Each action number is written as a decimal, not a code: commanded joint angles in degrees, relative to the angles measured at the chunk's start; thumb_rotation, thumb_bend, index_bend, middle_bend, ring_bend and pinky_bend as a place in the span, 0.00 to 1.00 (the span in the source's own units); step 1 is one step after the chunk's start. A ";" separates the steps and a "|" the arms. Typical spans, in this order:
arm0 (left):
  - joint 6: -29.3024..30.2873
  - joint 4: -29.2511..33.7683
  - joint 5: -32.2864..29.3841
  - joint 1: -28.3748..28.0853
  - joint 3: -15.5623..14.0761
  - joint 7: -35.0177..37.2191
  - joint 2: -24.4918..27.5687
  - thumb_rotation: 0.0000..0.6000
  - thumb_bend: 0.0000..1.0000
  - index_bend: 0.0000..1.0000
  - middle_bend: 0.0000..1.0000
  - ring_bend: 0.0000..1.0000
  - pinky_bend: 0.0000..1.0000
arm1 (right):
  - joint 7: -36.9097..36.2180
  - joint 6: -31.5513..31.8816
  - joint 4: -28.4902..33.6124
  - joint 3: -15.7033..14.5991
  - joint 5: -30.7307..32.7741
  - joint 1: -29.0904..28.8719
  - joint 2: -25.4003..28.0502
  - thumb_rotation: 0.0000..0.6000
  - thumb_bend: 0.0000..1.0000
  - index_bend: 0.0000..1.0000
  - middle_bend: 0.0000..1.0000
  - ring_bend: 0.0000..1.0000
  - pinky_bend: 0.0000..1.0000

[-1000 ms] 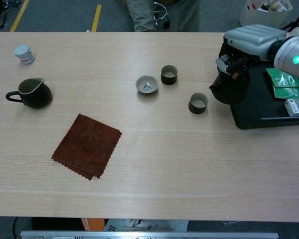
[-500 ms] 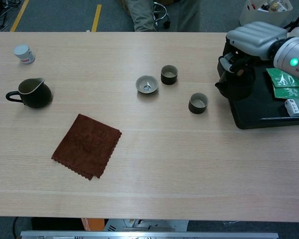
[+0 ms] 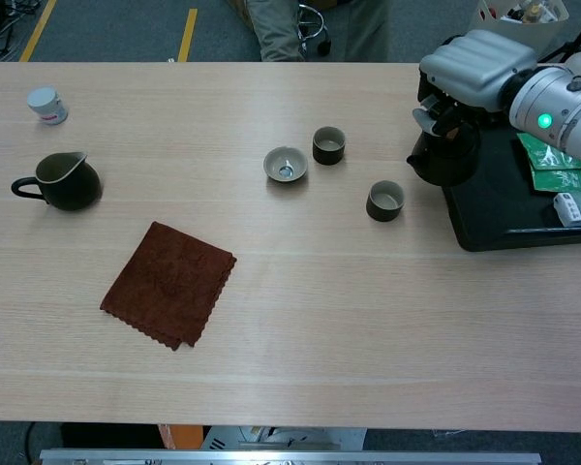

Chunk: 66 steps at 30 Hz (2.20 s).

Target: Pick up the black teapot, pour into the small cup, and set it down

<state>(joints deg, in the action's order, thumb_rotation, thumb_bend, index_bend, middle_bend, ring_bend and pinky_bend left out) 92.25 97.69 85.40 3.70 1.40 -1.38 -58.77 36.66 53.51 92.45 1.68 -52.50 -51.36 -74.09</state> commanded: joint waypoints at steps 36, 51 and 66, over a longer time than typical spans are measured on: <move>0.83 -1.70 -0.26 1.05 -0.07 1.76 -0.73 1.00 0.39 0.15 0.20 0.18 0.19 | 16.40 1.63 -3.12 -1.16 -0.66 -3.10 -5.92 0.70 0.45 0.85 0.80 0.68 0.18; 1.15 -2.25 -0.33 1.44 -0.05 2.07 -1.13 1.00 0.39 0.15 0.20 0.18 0.19 | 20.28 2.36 -2.34 -1.86 -1.28 -3.67 -5.95 0.70 0.45 0.85 0.80 0.68 0.18; 1.21 -2.81 -0.45 1.66 0.02 2.56 -1.34 1.00 0.39 0.15 0.20 0.18 0.19 | 23.22 2.92 -2.20 -2.23 -1.86 -4.20 -6.26 0.69 0.44 0.85 0.80 0.67 0.18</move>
<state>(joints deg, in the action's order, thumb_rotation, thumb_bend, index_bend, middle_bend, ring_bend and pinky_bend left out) 93.46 94.88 84.95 5.36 1.42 1.19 -60.11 59.88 56.41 90.24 -0.55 -54.35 -55.55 -80.34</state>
